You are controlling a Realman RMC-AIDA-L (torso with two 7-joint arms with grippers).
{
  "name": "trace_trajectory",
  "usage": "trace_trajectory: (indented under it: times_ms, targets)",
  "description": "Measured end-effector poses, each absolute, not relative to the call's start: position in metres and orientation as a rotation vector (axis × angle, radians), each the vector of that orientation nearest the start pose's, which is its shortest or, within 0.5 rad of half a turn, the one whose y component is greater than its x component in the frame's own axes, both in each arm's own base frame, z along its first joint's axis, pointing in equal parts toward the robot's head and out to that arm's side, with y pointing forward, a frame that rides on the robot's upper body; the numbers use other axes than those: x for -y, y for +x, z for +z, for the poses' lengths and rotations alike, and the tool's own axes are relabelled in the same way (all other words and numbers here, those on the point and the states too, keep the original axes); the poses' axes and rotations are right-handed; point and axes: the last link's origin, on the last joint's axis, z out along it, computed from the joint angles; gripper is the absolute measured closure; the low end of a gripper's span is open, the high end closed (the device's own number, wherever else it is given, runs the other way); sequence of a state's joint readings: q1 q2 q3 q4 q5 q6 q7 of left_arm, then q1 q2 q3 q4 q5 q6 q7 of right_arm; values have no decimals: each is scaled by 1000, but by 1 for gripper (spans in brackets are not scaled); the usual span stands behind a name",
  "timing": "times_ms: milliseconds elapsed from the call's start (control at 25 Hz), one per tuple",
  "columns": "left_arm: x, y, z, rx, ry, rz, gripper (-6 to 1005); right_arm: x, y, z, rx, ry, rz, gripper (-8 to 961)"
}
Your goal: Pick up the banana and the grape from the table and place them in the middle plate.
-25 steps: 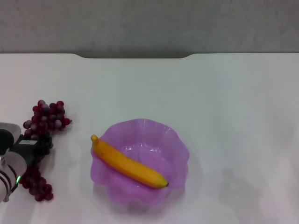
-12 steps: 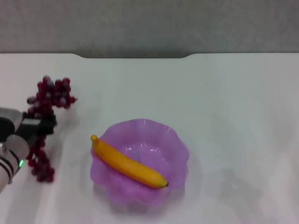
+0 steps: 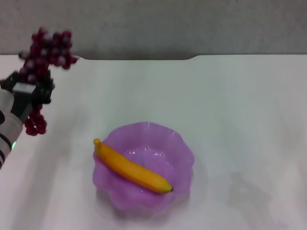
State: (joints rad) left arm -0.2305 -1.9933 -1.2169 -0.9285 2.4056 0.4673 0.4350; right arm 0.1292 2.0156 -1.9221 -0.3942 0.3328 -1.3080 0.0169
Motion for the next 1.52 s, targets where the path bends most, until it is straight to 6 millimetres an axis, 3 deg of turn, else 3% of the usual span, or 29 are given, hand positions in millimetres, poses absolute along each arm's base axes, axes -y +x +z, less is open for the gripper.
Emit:
trace_trajectory:
  times_ms: [320, 440, 640, 760, 1000, 1520]
  targets:
    - [-350, -204, 26, 337, -1769, -546, 574, -270, 346, 23, -275, -1574, 648, 953]
    - [-342, -182, 17, 300, -1839, -560, 577, -271, 346, 22, -275, -1583, 648, 954]
    - [-329, -162, -13, 228, -1964, -530, 577, -271, 345, 21, -276, -1585, 648, 954]
    - [-325, -159, -34, 204, -2025, -487, 577, -271, 346, 21, -276, -1585, 647, 954]
    - [-316, -177, -77, 192, -2149, -365, 576, -272, 346, 21, -277, -1585, 647, 954]
    - [-305, -197, -111, 197, -2245, -294, 579, -277, 341, 19, -278, -1604, 673, 954]
